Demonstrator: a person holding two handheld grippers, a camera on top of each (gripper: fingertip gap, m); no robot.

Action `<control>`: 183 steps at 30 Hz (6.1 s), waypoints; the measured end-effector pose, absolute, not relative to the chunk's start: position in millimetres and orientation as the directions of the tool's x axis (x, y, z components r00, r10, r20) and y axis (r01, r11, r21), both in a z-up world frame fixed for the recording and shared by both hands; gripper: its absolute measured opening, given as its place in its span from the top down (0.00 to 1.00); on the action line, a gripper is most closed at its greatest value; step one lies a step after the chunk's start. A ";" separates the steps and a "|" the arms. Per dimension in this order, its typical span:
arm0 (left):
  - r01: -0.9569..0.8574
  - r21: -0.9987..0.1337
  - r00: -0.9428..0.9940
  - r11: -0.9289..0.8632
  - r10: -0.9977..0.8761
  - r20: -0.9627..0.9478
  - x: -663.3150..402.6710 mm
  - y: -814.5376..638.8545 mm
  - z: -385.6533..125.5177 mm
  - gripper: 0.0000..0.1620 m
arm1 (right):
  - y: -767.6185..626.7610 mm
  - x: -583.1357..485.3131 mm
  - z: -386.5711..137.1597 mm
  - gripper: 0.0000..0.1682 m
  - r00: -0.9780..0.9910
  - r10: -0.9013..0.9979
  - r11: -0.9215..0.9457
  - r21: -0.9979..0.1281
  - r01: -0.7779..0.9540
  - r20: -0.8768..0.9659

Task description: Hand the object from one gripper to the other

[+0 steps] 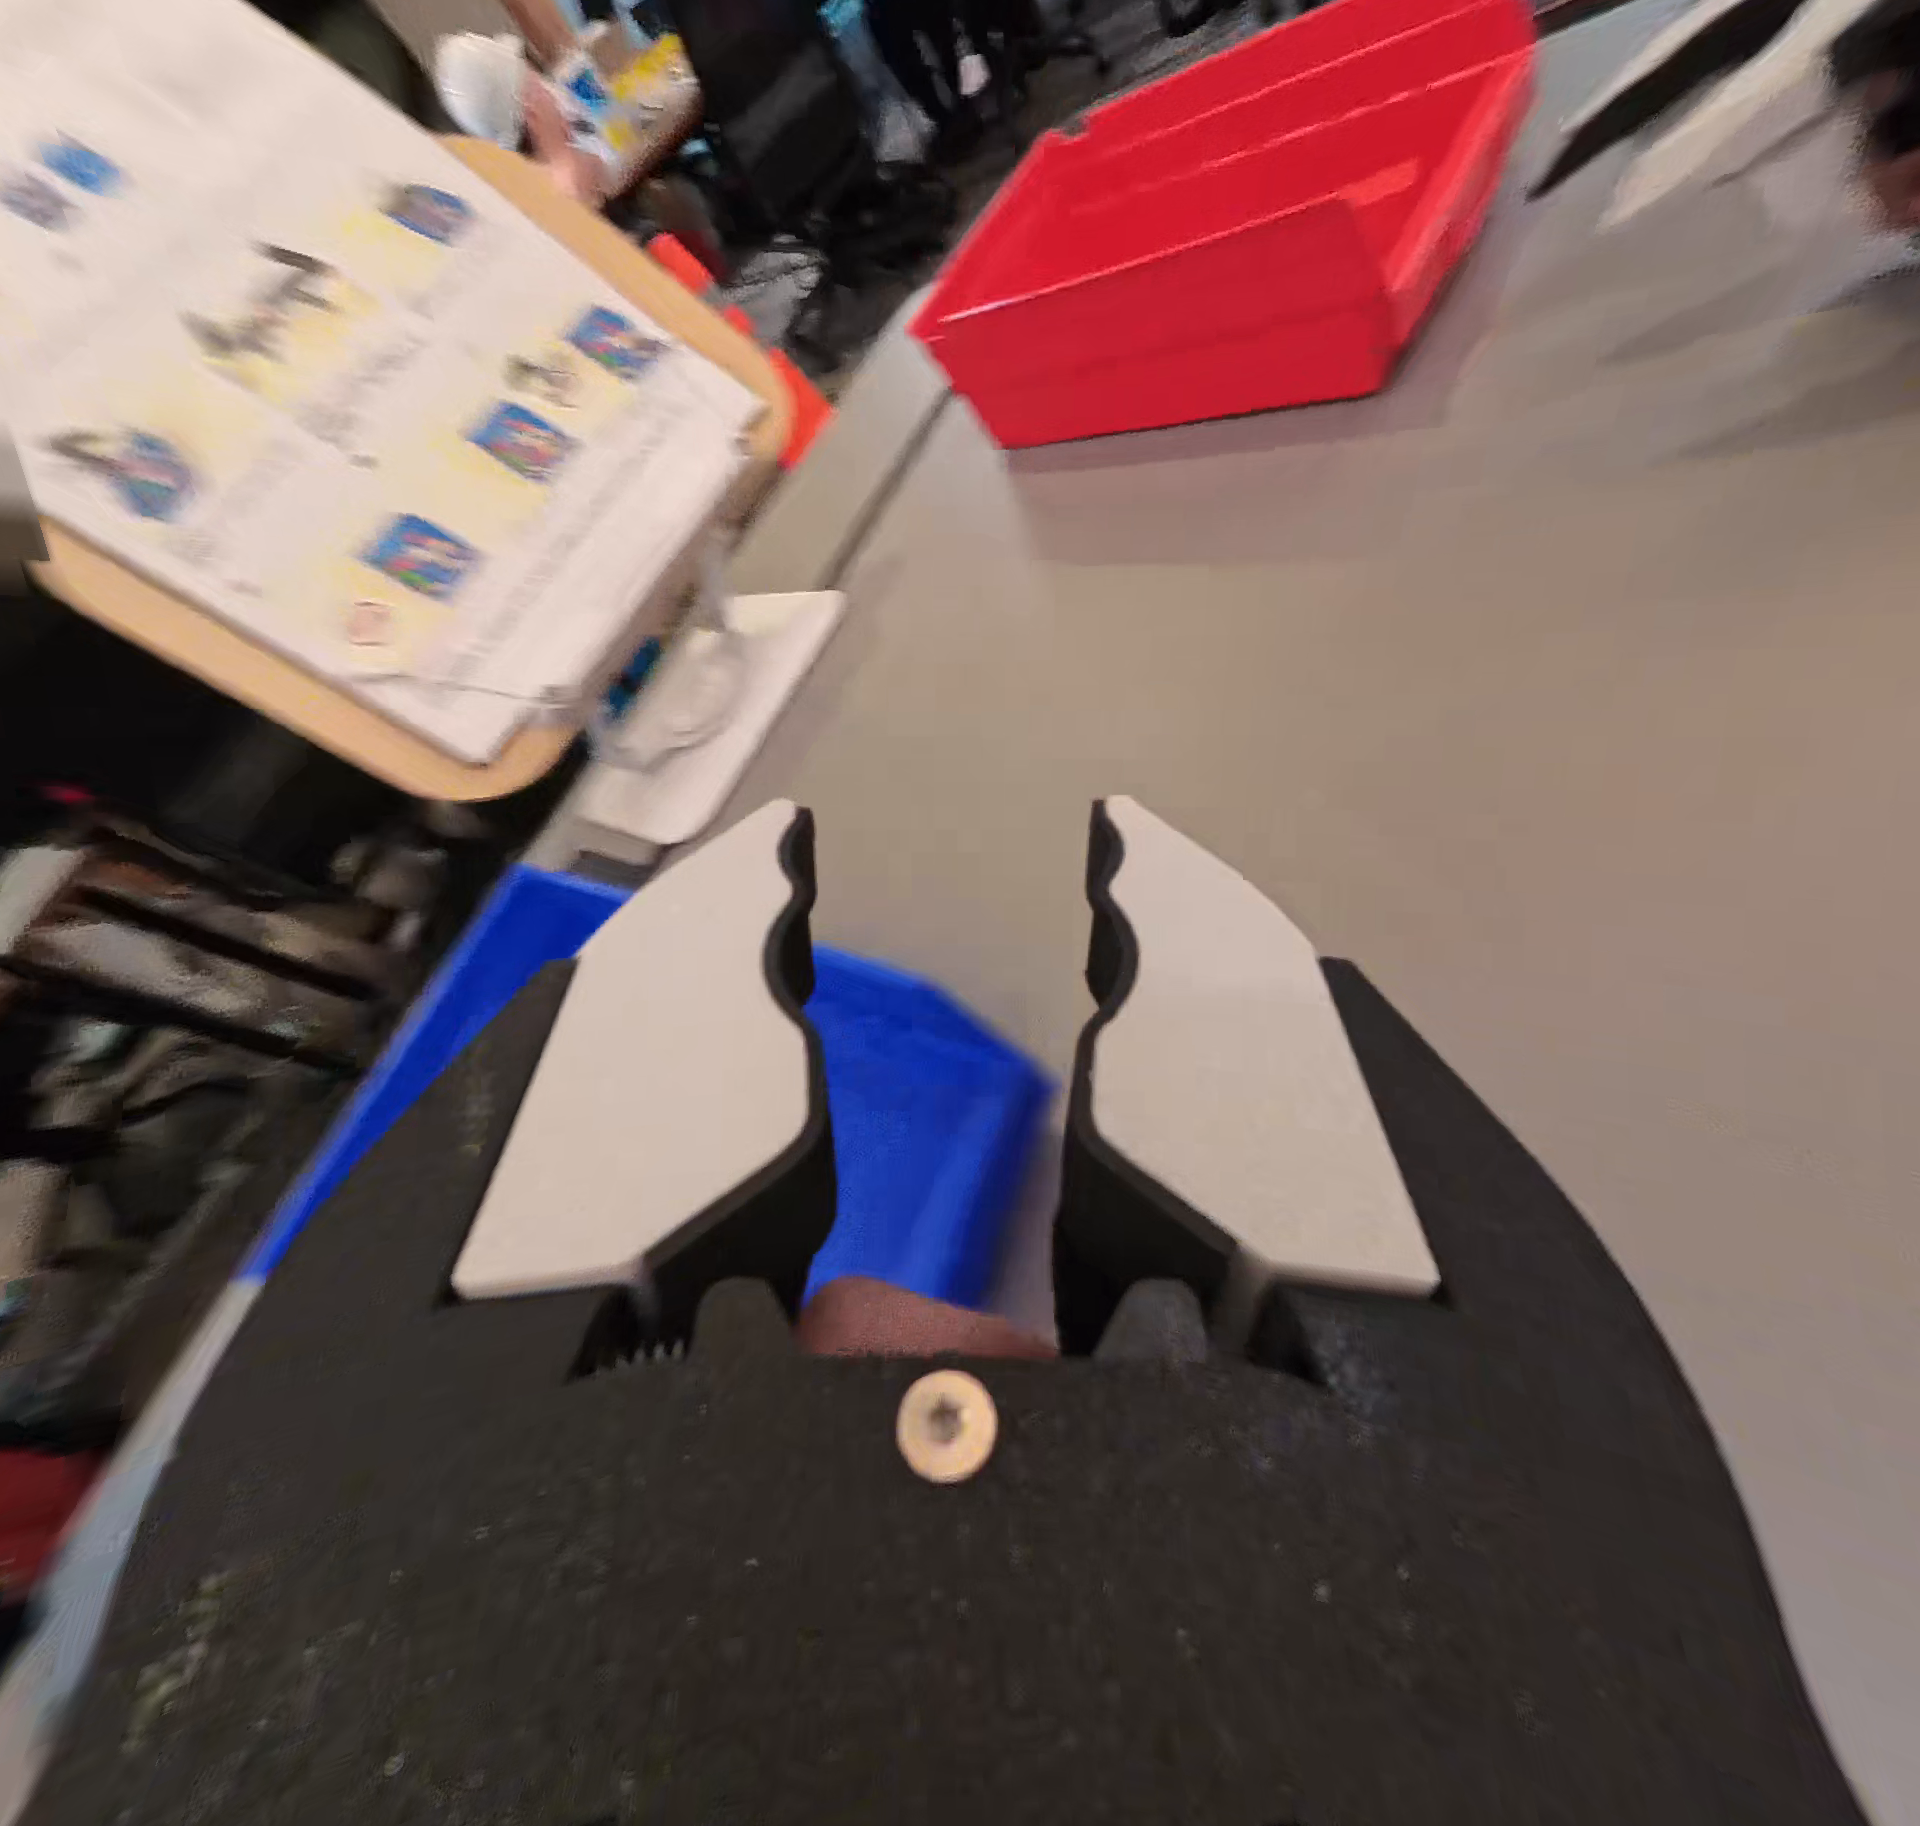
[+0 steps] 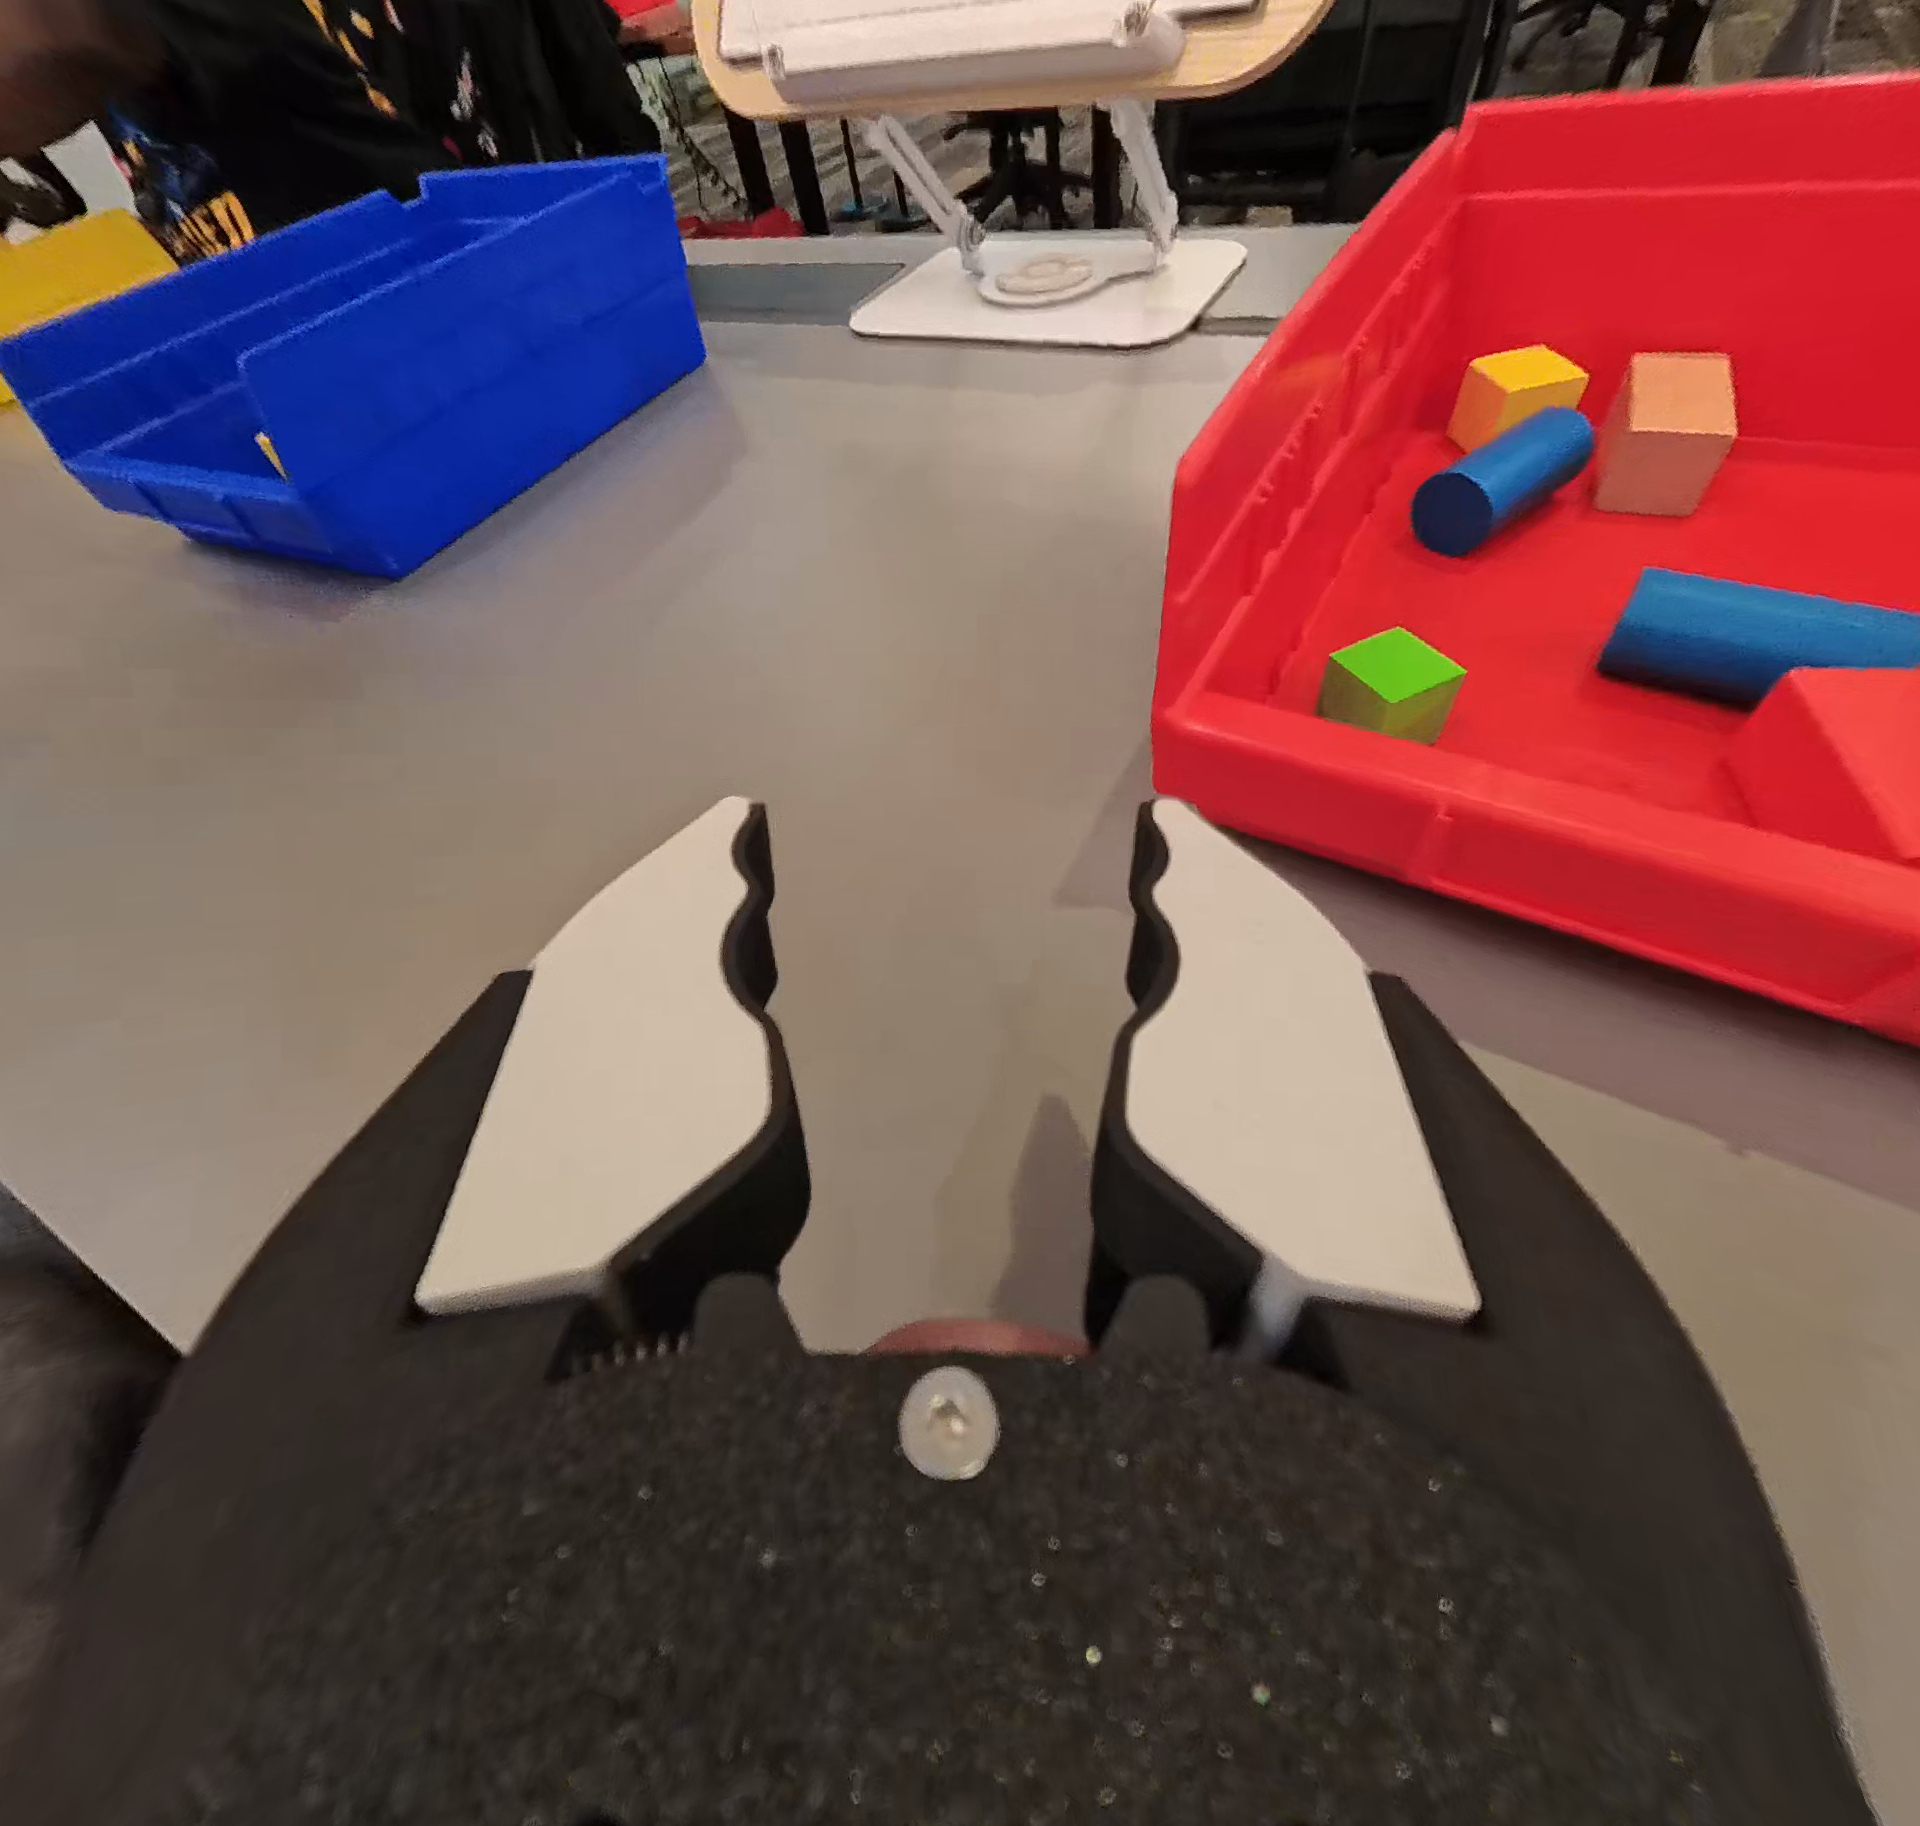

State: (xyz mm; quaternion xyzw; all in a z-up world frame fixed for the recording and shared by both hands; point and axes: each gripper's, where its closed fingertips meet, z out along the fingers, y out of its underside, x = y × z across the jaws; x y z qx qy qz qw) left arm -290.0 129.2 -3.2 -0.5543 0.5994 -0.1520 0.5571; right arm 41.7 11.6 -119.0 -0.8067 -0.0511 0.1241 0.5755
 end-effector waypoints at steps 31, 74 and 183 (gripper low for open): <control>-0.899 -0.206 -0.338 0.387 -0.911 -0.236 -279.9 397.1 -180.3 0.71 | 59.3 17.2 -135.8 0.61 0.791 0.331 -0.496 -0.808 -0.318 -0.514; -0.221 -0.871 0.071 0.438 -0.884 -0.462 -145.6 74.3 8.9 0.82 | 71.5 -173.1 9.2 0.83 -0.251 0.543 -0.839 -0.524 -0.143 -0.801; 0.084 -0.350 0.109 -0.933 -0.341 0.934 -242.2 234.5 19.8 0.56 | 60.0 -10.4 -81.4 0.61 0.853 0.509 -0.362 -0.928 0.089 -0.117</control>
